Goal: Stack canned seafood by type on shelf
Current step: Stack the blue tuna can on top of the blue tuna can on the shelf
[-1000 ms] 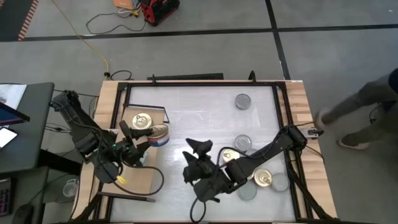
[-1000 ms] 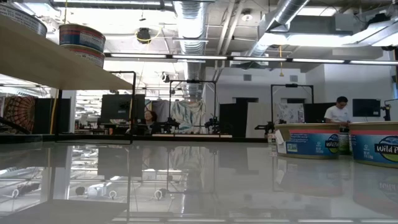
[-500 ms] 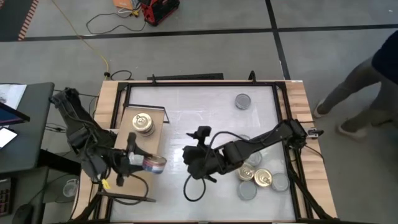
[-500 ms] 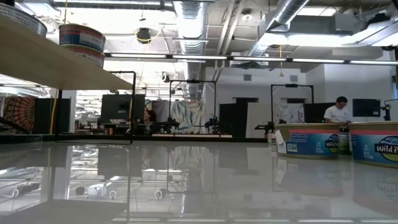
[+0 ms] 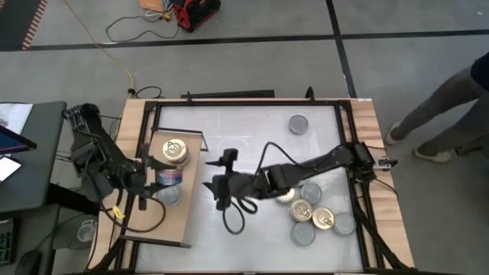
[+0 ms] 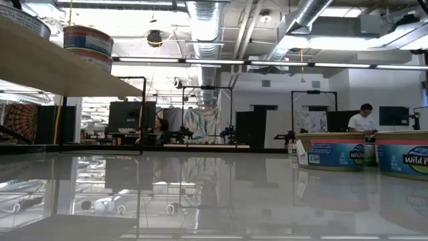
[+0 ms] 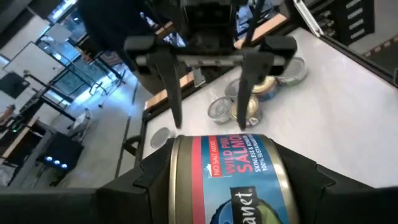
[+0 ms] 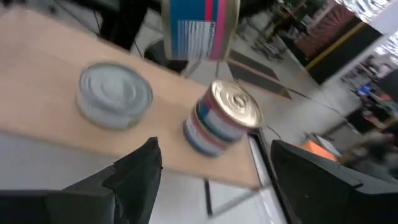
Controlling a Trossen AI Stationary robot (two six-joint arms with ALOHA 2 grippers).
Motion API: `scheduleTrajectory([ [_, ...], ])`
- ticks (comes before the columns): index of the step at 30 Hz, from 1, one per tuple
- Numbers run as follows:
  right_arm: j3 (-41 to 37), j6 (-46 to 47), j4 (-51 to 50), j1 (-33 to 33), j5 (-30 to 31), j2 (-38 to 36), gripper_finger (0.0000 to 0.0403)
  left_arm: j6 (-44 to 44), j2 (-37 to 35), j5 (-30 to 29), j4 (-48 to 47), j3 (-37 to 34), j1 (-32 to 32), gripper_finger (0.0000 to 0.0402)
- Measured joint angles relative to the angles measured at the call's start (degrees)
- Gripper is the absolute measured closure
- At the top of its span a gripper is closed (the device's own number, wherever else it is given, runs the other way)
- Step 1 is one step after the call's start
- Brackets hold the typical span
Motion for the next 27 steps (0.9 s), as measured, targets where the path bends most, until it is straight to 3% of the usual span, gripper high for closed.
scheduleTrajectory([
  [6,-0.74,-1.21,4.29,-4.59,-7.06,0.47,0.0071,2.12,-0.43,-4.01,-3.01,0.0,0.58,0.0221],
  [12,-0.74,-14.47,11.09,-5.88,-9.83,0.63,0.0071,7.12,-0.49,-5.64,-2.65,0.0,2.72,0.0214],
  [16,-0.74,-17.8,12.13,-7.87,-10.64,0.61,0.0071,8.88,-0.03,-6.92,-3.81,0.0,5.81,0.02],
  [27,-0.74,-17.29,10.12,-10.5,-13.07,0.63,0.0071,-3.82,0.27,-6.53,-15.76,-0.53,17.06,0.0215],
])
